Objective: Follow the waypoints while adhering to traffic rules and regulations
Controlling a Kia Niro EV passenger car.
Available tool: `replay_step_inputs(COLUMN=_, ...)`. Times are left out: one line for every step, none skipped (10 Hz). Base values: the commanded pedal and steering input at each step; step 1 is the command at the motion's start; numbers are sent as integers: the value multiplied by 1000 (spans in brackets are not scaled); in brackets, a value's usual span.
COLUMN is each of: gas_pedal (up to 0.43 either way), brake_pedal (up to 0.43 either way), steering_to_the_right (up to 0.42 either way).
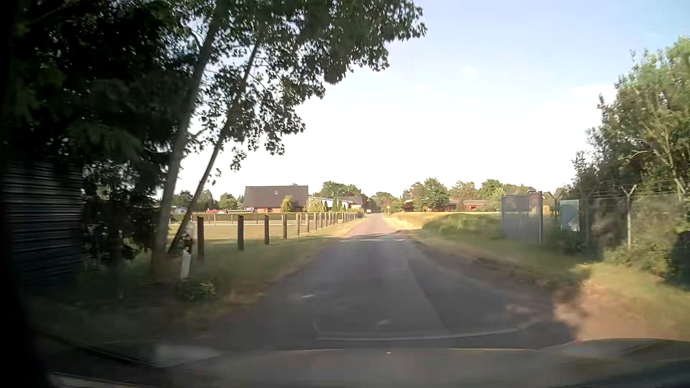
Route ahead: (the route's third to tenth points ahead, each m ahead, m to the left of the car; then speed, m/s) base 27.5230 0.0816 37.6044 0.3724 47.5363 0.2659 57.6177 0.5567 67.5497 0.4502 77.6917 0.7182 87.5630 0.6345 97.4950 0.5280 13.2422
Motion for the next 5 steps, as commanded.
replay_step_inputs(gas_pedal=150, brake_pedal=6, steering_to_the_right=5)
replay_step_inputs(gas_pedal=150, brake_pedal=6, steering_to_the_right=4)
replay_step_inputs(gas_pedal=150, brake_pedal=6, steering_to_the_right=4)
replay_step_inputs(gas_pedal=150, brake_pedal=6, steering_to_the_right=3)
replay_step_inputs(gas_pedal=150, brake_pedal=6, steering_to_the_right=3)
